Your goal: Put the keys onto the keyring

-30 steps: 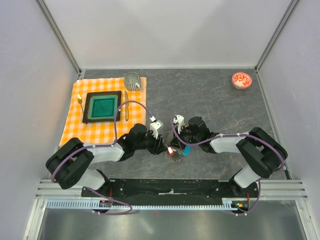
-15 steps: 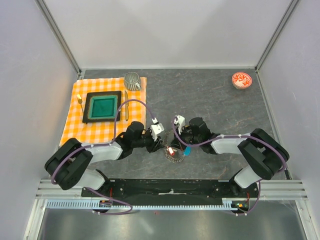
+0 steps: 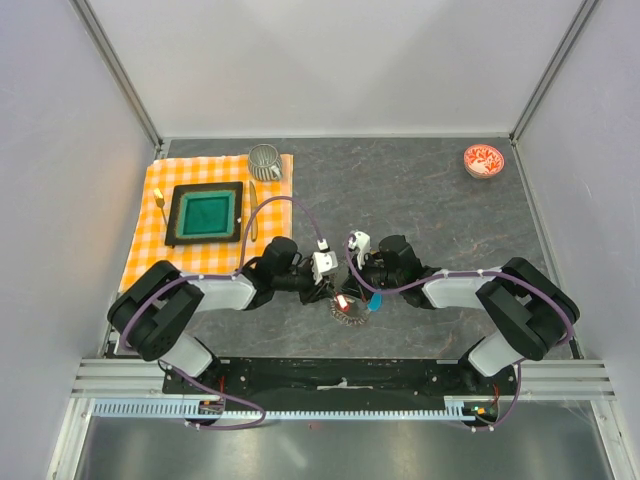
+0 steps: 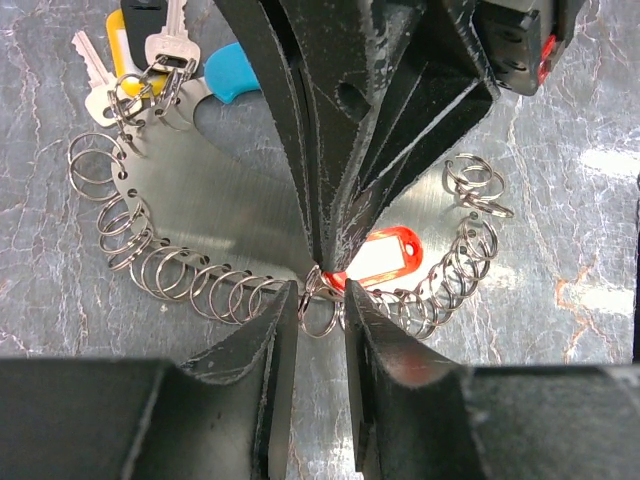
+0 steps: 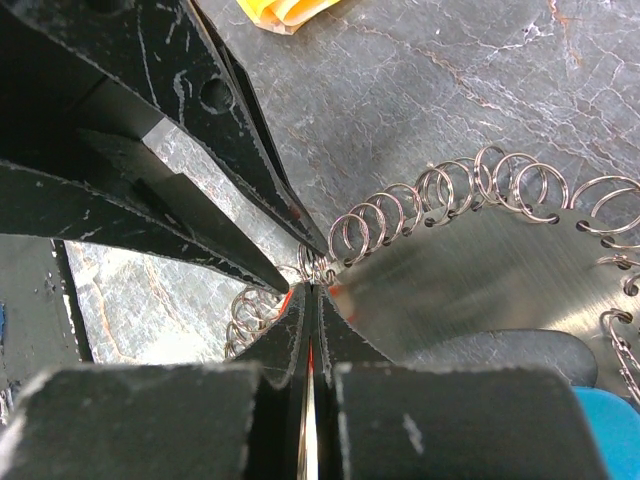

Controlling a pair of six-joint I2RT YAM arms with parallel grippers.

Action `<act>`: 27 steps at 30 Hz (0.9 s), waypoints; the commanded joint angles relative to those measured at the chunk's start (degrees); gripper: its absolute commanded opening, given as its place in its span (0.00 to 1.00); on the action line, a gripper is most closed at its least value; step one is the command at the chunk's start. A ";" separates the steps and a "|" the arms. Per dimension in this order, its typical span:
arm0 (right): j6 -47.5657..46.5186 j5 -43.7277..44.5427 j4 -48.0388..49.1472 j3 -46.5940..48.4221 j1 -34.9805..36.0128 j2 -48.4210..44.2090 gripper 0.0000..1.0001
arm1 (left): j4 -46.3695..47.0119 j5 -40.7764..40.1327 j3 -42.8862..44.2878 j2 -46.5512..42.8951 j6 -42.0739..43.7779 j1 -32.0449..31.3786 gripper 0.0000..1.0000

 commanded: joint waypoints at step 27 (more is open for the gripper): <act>-0.75 1.96 1.58 -1.43 0.00 -4.31 0.00 | -7.27 7.68 3.90 2.10 3.05 0.30 0.22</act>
